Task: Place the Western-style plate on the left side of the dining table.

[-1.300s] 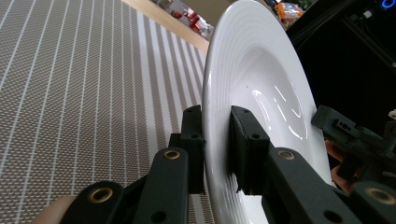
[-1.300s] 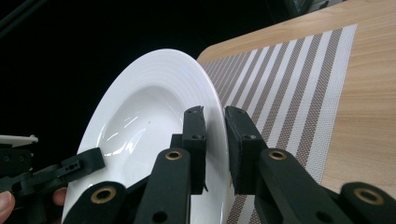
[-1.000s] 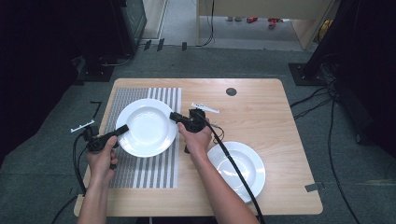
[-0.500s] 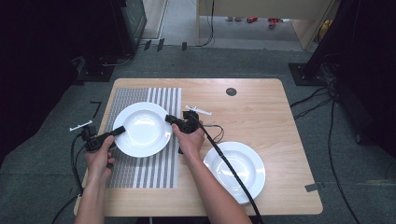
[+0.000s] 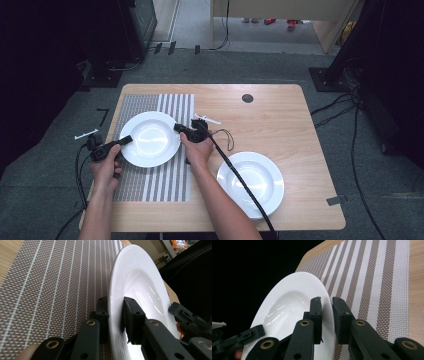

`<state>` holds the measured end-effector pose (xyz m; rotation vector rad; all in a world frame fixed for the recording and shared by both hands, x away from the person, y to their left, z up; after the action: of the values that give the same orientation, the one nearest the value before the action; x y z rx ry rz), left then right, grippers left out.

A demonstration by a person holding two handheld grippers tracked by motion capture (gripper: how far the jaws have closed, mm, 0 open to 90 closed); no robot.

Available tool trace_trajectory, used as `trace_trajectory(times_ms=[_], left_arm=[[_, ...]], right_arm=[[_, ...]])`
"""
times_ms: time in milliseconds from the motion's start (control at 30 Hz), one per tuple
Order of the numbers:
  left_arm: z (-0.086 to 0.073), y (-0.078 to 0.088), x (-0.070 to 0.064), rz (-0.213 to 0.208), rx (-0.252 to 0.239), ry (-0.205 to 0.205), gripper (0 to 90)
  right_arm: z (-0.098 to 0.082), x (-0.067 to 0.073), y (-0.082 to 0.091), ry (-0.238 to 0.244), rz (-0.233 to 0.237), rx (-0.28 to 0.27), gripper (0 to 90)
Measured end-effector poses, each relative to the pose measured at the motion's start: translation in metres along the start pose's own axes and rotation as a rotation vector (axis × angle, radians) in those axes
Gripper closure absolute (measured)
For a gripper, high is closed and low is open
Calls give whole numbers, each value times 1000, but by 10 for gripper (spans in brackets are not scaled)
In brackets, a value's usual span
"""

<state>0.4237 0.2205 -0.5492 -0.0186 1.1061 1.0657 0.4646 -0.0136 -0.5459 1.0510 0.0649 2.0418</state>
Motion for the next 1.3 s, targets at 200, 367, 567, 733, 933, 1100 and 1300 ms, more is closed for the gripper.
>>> trace_trajectory(times_ms=[200, 367, 567, 733, 933, 1100, 1300], left_arm=[[1, -3, 3, 12, 1, 7, 752], [1, -5, 5, 19, 3, 15, 750], [0, -7, 7, 27, 4, 20, 749], [-1, -9, 10, 43, 12, 21, 751], [-2, -9, 11, 52, 13, 23, 742], [-2, -9, 10, 46, -1, 18, 710], [0, -6, 3, 70, -26, -27, 577]], right_arm=[[-1, -2, -3, -11, -8, -5, 802], [-2, -4, -6, -6, -14, -5, 804], [-2, -4, -7, -7, -19, -11, 806], [-3, -7, -9, 4, -32, -14, 807], [-4, -7, -11, 36, -47, -8, 792], [-4, -6, -11, 59, -42, 3, 713], [4, -3, -3, 123, -62, -12, 626]])
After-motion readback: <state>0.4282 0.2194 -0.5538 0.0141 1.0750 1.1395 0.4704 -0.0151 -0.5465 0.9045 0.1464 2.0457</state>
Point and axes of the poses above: each handheld gripper's, and its own axes: y roughly backward along the jaws, z roughly out of its top, x roughly to its left, the point moved 8 cm from there along -y, roughly forward along the jaws, and after that the axes turned 3 degrees about y, right-handed, at the moved point
